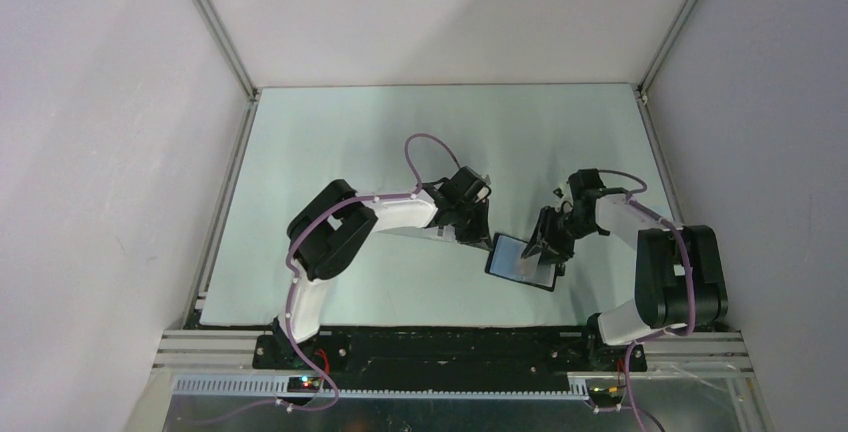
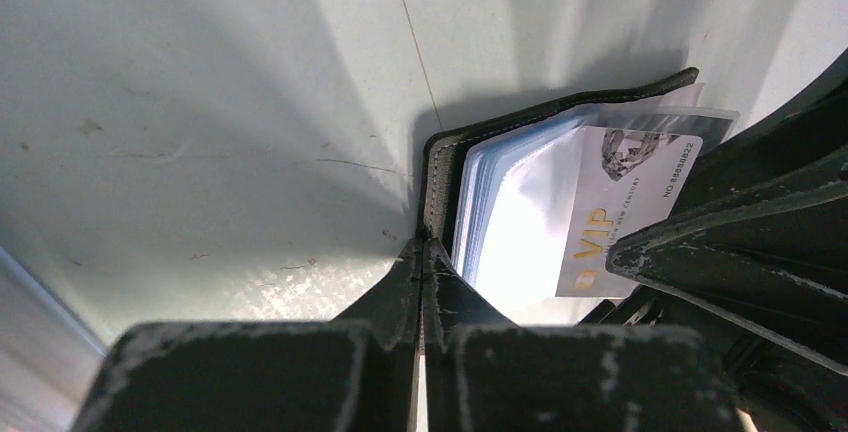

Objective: Put the credit cards into the card holder
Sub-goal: Insert the credit card into the card holder.

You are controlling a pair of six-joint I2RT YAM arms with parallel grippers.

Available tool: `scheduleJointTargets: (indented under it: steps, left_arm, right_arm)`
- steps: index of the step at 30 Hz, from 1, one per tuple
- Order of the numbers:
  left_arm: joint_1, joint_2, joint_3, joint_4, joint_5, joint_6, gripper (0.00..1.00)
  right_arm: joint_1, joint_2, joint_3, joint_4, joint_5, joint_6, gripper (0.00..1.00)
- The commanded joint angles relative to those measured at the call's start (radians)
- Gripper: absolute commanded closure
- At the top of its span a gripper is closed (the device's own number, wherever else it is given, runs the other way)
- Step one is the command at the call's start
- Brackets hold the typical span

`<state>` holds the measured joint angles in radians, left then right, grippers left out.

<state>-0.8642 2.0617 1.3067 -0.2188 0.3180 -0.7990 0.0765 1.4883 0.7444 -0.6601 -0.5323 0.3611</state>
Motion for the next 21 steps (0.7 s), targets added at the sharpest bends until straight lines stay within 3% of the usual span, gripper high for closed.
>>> scheduleJointTargets:
  steps: [1,7,21]
  left_arm:
    - [0.007,0.077,-0.017,-0.074,-0.096,0.067,1.0]
    - [0.006,0.079,-0.015,-0.074,-0.094,0.069,1.0]
    - [0.006,0.082,-0.014,-0.073,-0.091,0.07,1.0]
  right_arm:
    - [0.037,-0.012,0.061,-0.031,0.09,-0.013,0.53]
    - [0.082,0.018,0.085,-0.042,0.162,-0.012,0.4]
    - [0.131,0.05,0.104,-0.028,0.249,-0.011,0.36]
